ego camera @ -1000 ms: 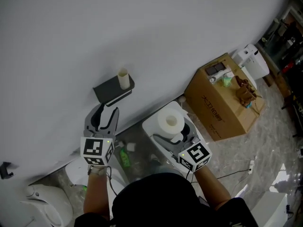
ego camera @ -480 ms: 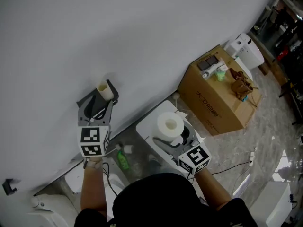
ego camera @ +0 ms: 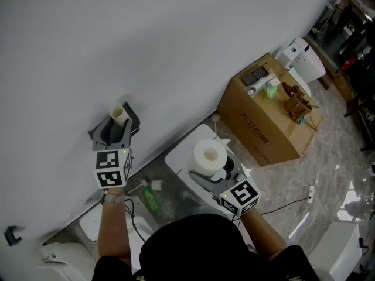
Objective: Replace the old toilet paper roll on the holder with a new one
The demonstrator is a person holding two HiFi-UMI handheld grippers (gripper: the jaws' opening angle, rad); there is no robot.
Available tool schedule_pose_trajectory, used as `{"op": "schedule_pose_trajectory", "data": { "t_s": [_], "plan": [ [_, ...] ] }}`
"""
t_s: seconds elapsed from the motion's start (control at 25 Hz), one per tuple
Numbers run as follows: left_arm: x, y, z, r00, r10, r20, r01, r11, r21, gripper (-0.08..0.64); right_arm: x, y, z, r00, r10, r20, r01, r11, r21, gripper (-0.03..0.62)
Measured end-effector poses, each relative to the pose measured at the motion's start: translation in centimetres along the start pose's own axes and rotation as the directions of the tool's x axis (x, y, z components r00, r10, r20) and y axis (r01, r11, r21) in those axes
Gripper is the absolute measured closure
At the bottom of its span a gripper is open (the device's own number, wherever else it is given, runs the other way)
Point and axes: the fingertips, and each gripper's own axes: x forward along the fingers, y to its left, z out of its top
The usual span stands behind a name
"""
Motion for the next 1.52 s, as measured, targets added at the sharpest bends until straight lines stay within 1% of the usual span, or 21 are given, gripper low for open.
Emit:
{"op": "schedule_pose_trajectory", "data": {
  "t_s": [0.12,0.32,0.48,0.56,0.64,0.76,0.96,1.12,1.32,1.52],
  "plan": [
    [0.1,0.1,0.0,1.000,0.014,0.013,-0.013,1.000,-0.017,0.377,-0.3,-0.2,-0.6,1.000,-0.001,-0.026,0.002,1.000,0.010,0.158],
    [-1.3,0.1,0.8,0.999,0.030,0.038,-0.030,0.999,-0.011,0.379,-0.6,-0.1,-0.1,1.000,-0.004,-0.006,0.004,1.000,0.000,0.158],
    [-3.9,0.4,1.5,0.996,0.045,0.074,-0.044,0.999,-0.018,0.379,-0.8,0.5,-0.1,1.000,0.003,-0.014,-0.004,1.000,-0.005,0.158],
    [-5.6,0.8,1.5,0.994,0.058,0.088,-0.056,0.998,-0.026,0.379,-0.6,0.9,0.4,1.000,0.007,0.010,-0.007,1.000,-0.023,0.158],
    [-7.3,1.3,1.2,0.993,0.076,0.094,-0.074,0.997,-0.029,0.379,-0.4,1.6,0.9,1.000,0.015,0.027,-0.014,0.999,-0.042,0.158],
    [-10.1,2.0,0.5,0.990,0.106,0.094,-0.102,0.994,-0.046,0.379,0.1,3.2,1.6,0.998,0.048,0.031,-0.046,0.997,-0.059,0.158],
    [-15.1,2.6,-1.6,0.985,0.143,0.097,-0.136,0.988,-0.073,0.379,1.2,6.4,2.0,0.993,0.114,0.037,-0.111,0.990,-0.082,0.158],
    [-19.1,3.2,-4.5,0.980,0.186,0.069,-0.179,0.979,-0.098,0.379,2.3,9.4,2.3,0.984,0.175,0.030,-0.172,0.980,-0.097,0.158],
    [-24.0,3.8,-8.8,0.969,0.245,0.021,-0.238,0.958,-0.161,0.379,3.7,13.1,2.3,0.968,0.252,0.012,-0.249,0.961,-0.119,0.158],
    [-27.8,3.7,-12.6,0.955,0.293,-0.036,-0.294,0.933,-0.210,0.379,5.6,15.4,2.4,0.951,0.310,-0.006,-0.308,0.943,-0.127,0.158]
  ]
}}
